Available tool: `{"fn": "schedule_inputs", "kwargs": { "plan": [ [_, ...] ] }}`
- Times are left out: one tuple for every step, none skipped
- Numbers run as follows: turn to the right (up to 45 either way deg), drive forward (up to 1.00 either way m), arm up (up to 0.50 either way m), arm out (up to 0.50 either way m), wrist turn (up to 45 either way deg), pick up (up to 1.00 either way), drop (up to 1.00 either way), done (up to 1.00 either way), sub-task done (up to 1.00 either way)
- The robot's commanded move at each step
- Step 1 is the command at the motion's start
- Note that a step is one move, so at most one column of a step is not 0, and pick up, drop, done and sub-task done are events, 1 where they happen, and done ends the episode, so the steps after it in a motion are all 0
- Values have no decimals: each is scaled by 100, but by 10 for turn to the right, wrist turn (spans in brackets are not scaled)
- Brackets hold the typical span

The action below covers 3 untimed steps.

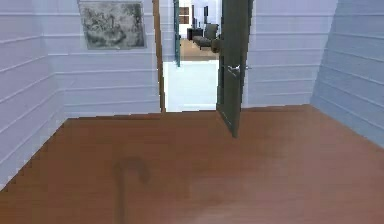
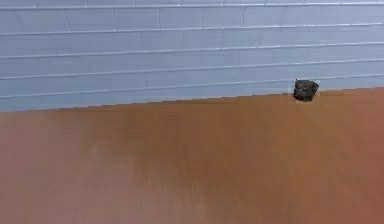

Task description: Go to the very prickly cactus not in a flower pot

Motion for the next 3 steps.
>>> {"fn": "schedule_inputs", "kwargs": {
  "plan": [
    [0, 100, 0, 0, 0, 0, 0, 0, 0],
    [0, 100, 0, 0, 0, 0, 0, 0, 0],
    [0, 100, 0, 0, 0, 0, 0, 0, 0]
  ]
}}
